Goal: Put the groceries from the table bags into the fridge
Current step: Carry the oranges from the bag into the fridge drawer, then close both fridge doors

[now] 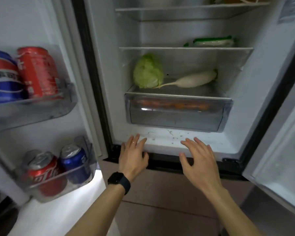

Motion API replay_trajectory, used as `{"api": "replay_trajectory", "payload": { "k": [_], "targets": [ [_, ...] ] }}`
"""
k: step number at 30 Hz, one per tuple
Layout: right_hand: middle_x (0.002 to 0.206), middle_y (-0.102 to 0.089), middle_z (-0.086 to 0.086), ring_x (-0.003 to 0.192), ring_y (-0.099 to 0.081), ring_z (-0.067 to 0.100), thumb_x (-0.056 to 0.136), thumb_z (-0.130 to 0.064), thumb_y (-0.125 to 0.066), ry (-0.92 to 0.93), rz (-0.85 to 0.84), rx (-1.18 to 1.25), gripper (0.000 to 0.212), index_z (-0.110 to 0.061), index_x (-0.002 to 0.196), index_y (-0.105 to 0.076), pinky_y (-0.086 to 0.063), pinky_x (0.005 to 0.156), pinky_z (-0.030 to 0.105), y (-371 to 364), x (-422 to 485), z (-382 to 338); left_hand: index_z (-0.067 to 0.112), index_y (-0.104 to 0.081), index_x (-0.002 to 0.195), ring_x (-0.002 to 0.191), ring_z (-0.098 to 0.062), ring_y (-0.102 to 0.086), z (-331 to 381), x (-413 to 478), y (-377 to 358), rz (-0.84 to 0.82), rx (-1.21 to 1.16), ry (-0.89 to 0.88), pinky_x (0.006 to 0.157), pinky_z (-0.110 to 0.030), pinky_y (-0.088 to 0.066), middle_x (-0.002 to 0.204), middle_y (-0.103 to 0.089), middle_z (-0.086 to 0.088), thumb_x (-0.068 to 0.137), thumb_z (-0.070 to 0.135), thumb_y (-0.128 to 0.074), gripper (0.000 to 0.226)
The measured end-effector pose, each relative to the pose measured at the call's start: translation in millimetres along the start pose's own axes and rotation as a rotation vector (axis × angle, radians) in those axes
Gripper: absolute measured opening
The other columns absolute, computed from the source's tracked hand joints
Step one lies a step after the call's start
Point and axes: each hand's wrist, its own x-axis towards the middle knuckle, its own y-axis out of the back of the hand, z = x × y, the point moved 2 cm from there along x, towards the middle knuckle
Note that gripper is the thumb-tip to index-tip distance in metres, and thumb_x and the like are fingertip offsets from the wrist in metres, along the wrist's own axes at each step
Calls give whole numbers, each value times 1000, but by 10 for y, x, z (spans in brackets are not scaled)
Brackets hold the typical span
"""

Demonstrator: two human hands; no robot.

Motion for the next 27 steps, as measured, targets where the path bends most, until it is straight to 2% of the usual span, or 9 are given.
{"api": "replay_trajectory", "payload": {
  "k": [4,7,10,14,16,19,21,24,27],
  "targets": [
    [144,-53,-9,143,-33,11,96,-48,-43,-1,-91,72,46,-29,135,-58,-24,120,47,-126,-631,-86,28,-37,152,151,-23,-21,-222,-791,-70,-36,-10,101,122,-49,-20,163,-28,-2,97,32,-52,58],
    [145,-51,-12,144,-32,10,95,-56,-36,-29,-191,114,52,-32,136,-57,-26,120,47,-217,-989,-187,28,-40,151,146,-24,-32,-332,-1253,-10,-28,-7,139,119,-46,-29,160,-36,-3,95,33,-53,57],
    [145,-52,-13,144,-32,10,94,-55,-38,-11,-246,110,50,-34,135,-57,-24,120,44,-282,-1243,-355,27,-46,147,142,-26,-39,-430,-1590,114,20,-25,176,116,-45,-33,156,-41,-5,93,29,-56,55],
    [145,-50,-15,144,-30,8,98,-52,-42,24,-296,155,45,-34,137,-55,-23,121,41,-361,-1440,-695,28,-55,140,134,-24,-47,-545,-1890,410,151,-85,198,108,-37,-39,151,-48,-3,92,24,-61,49],
    [145,-50,-15,143,-30,8,99,-47,-49,58,-302,174,42,-33,138,-56,-23,120,33,-422,-1461,-903,30,-57,135,129,-18,-49,-643,-2002,589,234,-111,205,102,-32,-43,146,-52,4,92,25,-62,44],
    [146,-49,-15,143,-30,6,99,-44,-52,87,-326,237,43,-31,140,-53,-20,114,22,-546,-1435,-1274,25,-61,125,108,-8,-52,-824,-2136,949,455,-192,234,84,-14,-41,126,-58,6,92,21,-65,33],
    [149,-45,-14,142,-29,4,99,-43,-52,78,-347,314,47,-31,144,-47,-19,111,19,-622,-1391,-1561,17,-60,119,101,-10,-53,-998,-2187,1224,631,-320,287,82,-5,-37,117,-56,1,90,14,-68,30],
    [151,-38,-15,138,-27,-1,99,-41,-53,67,-362,426,52,-31,149,-38,-19,110,19,-706,-1300,-2025,18,-51,121,102,-15,-52,-1400,-2136,1652,852,-522,424,89,-18,-41,118,-45,0,94,15,-66,32],
    [158,-23,-19,142,-18,-2,100,-41,-51,95,-348,481,61,-34,155,-25,-16,114,21,-783,-1204,-2463,19,-44,136,116,-22,-49,-1842,-1926,2027,891,-664,547,102,-36,-41,131,-39,-4,100,27,-55,38]
  ]
}}
